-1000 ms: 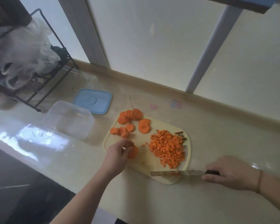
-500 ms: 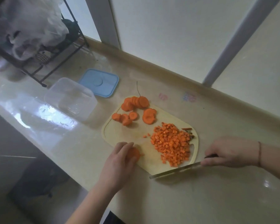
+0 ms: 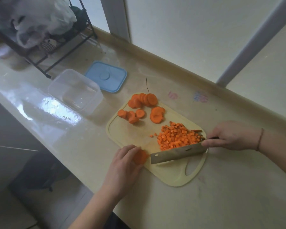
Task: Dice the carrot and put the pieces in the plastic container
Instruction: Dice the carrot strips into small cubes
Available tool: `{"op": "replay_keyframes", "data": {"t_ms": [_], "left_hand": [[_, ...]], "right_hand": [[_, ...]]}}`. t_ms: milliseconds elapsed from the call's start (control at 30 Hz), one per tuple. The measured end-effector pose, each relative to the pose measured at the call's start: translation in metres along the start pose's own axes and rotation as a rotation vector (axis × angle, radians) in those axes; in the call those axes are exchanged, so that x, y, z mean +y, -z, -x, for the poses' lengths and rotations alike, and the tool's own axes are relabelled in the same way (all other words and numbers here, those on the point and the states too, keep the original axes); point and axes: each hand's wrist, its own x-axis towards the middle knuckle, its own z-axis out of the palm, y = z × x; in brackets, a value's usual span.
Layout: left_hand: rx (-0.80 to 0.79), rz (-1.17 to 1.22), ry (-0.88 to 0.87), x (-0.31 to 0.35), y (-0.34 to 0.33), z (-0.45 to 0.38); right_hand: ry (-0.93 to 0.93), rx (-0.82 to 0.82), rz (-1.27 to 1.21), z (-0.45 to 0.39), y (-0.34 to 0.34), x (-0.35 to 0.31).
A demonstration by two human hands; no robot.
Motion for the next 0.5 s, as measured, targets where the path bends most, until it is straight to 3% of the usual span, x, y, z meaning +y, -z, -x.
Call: {"op": "replay_keyframes", "data": {"t_ms": [500], "left_hand": [[0.060,0.029,-0.029,0.0006,-0.0035,0.0053]], "right_hand": [[-0.006,0.010,-0.031,-0.0049,0.0024,-0.0088]]}}
